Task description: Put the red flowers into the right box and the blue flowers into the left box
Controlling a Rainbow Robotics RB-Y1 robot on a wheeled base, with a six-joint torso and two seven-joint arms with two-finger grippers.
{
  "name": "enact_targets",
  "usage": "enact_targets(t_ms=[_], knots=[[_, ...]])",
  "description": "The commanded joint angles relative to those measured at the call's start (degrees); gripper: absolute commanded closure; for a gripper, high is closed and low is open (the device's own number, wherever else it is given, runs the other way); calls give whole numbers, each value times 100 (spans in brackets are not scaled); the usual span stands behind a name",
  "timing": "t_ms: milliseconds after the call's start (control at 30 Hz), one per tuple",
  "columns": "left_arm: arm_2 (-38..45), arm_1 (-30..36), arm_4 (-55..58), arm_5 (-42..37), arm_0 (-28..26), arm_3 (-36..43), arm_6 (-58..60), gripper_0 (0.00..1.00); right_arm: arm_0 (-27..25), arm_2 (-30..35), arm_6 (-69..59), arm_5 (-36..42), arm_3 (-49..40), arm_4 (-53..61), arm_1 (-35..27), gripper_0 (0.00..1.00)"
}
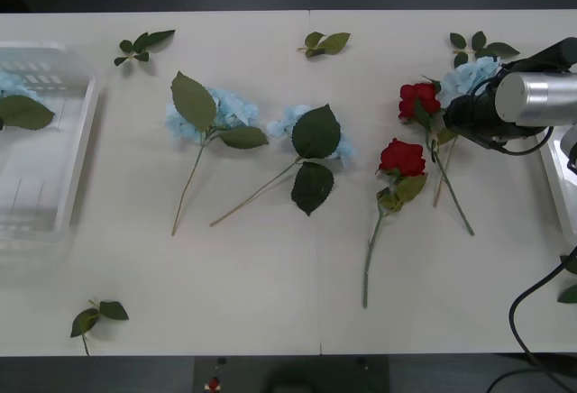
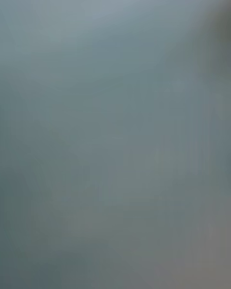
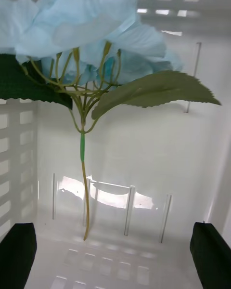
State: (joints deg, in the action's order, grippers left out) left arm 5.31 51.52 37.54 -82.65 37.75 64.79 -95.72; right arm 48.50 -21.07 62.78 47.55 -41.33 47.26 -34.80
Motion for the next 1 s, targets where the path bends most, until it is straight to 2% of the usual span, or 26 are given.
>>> enact_targets(t_ms=[33, 433, 567, 767, 900, 1000], knots=[[-30, 69, 254, -339, 118, 745, -412, 0, 177, 50, -11, -44, -50, -50, 17, 100], [-38, -485, 1440, -287, 127, 1141, -1282, 0, 212, 191, 463, -79, -59, 618, -607, 100], [-381, -661, 2012, -146, 127, 1176, -1485, 0, 221, 173, 1659, 185, -68, 1391, -1134, 100], [-1339, -678, 2469, 504, 127, 1246, -1511, 0, 221, -29, 3408, 448, -68, 2552, -1952, 100], [-1875, -731, 2495, 979, 127, 1246, -1502, 0, 204, -249, 4568, 431, -77, 3510, -2312, 100], [-2042, -845, 2451, 1058, 127, 1246, -1485, 0, 186, -319, 5060, 378, -77, 4011, -2435, 100]])
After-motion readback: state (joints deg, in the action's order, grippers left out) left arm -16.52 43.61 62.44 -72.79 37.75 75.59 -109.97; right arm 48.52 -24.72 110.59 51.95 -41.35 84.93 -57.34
